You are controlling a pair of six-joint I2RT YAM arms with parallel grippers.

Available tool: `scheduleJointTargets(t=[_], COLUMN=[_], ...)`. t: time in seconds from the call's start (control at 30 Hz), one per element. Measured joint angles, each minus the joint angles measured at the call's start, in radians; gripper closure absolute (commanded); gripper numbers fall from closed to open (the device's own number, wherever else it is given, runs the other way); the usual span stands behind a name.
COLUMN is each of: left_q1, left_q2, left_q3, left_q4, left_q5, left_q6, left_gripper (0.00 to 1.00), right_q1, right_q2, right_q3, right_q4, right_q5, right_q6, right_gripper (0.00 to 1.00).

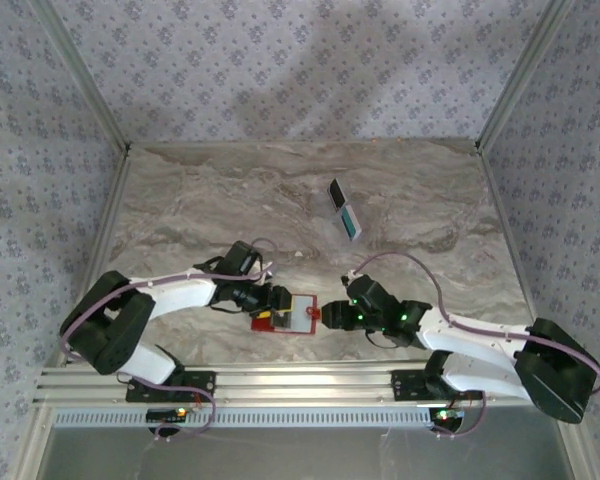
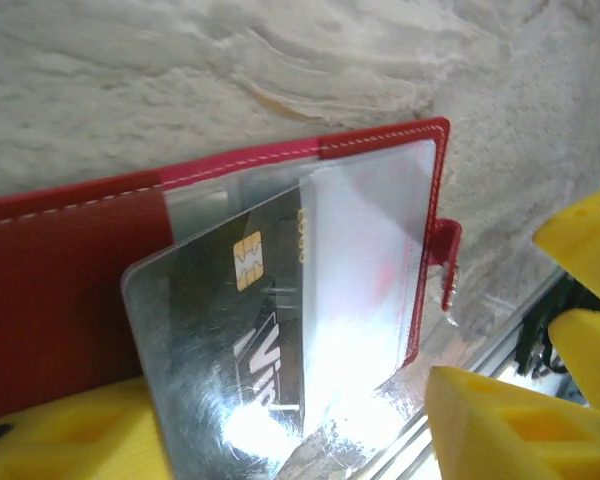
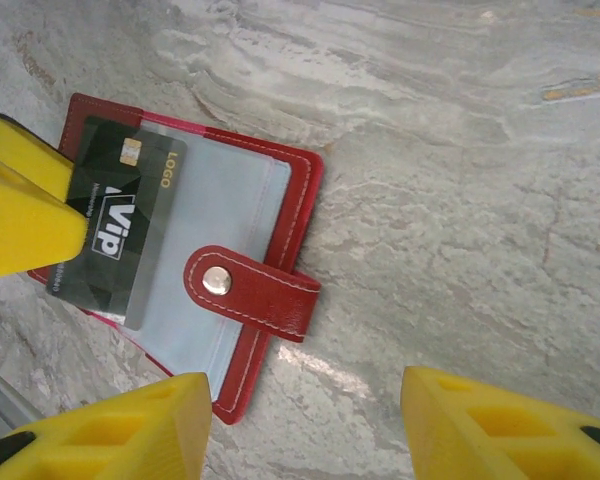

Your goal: Put the credit cards into the card holder

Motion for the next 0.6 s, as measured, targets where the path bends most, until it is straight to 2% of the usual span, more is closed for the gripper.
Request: scheduleJointTargets(t=[0.33, 0.4, 0.43, 0.5, 0.6], left_q1=[0.008, 0.026, 0.041, 0.084, 0.145], left_q2=[-0.084, -0.109, -0.125, -0.163, -0.221], left_q3=[0.026, 0.026, 0.026, 0.025, 0.003], left_q4=[-0.138, -0.166, -0.180, -0.210, -0.235], left_q5=[-0.145, -0.169, -0.181, -0.205, -0.240], left_q6=[-0.006, -0.007, -0.007, -0.012, -0.016], left_gripper=[0.28, 0.29, 0.30, 0.32, 0.37], right_q1=[0.030, 0.041, 0.048, 0.065, 0.098], right_q2=[0.090, 0.110, 0.118, 0.140, 0.196], right_q3=[0.051, 0.081, 0.100, 0.154, 0.251], right_q4=[0.001, -0.012, -0.022, -0.053, -0.094], right_q5=[0.006, 0.014, 0.023, 0.053, 0.114], right_q6=[-0.008, -0.015, -0.018, -0.023, -0.035], right_gripper=[0.44, 0.37, 0.31, 0.00, 0.00])
